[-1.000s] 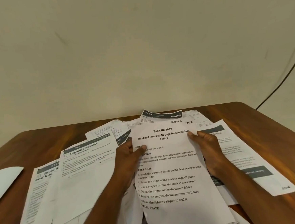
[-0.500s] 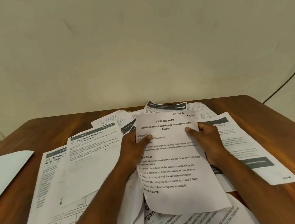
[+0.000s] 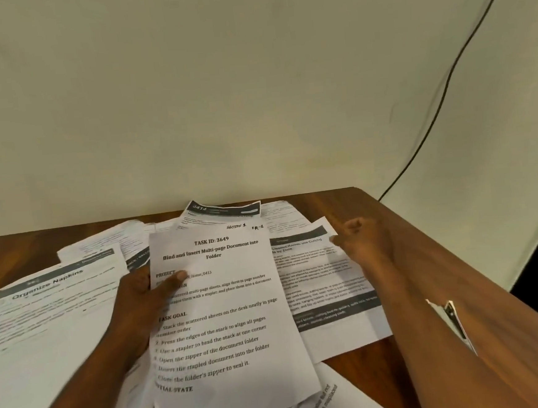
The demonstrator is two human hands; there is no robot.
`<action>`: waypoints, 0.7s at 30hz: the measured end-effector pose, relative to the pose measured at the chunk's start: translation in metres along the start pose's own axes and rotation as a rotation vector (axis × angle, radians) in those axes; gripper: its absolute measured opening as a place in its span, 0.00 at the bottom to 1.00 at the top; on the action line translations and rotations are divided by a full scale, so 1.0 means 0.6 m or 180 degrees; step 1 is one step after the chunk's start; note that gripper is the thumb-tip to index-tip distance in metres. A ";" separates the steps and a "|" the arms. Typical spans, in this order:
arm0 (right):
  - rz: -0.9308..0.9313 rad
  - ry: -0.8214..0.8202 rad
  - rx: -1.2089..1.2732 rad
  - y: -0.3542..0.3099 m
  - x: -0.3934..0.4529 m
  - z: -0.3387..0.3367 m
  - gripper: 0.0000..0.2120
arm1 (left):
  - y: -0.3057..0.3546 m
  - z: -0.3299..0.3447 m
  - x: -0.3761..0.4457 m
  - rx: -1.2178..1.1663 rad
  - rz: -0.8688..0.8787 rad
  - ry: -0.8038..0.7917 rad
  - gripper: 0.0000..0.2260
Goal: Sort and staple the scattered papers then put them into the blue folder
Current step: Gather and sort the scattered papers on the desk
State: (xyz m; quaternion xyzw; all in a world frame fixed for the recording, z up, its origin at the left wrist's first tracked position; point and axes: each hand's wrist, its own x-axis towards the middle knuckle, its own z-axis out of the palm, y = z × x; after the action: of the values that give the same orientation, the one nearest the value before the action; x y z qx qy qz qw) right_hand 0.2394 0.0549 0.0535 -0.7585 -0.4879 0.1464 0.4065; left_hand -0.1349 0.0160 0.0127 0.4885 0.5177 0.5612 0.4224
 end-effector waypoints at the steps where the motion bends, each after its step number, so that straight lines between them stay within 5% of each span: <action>1: 0.0045 -0.0128 -0.0242 0.005 0.001 -0.003 0.15 | 0.000 0.000 0.001 0.0028 0.0014 -0.0002 0.09; 5: -0.0017 -0.0452 -0.0764 0.017 -0.001 0.001 0.28 | -0.004 0.000 0.002 0.0011 0.0010 0.0001 0.08; 12: -0.0029 -0.0686 -0.0672 0.016 0.000 0.000 0.23 | -0.003 0.001 0.000 0.0033 0.0006 -0.0008 0.10; 21: -0.0009 -0.2034 -0.0774 -0.009 0.009 -0.027 0.32 | 0.002 0.000 -0.003 0.0034 0.0028 0.0085 0.09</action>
State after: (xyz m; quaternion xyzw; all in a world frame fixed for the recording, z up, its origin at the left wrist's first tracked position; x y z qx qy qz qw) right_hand 0.2488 0.0529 0.0685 -0.7165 -0.6056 0.3168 0.1398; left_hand -0.1344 0.0139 0.0138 0.4855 0.5241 0.5668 0.4104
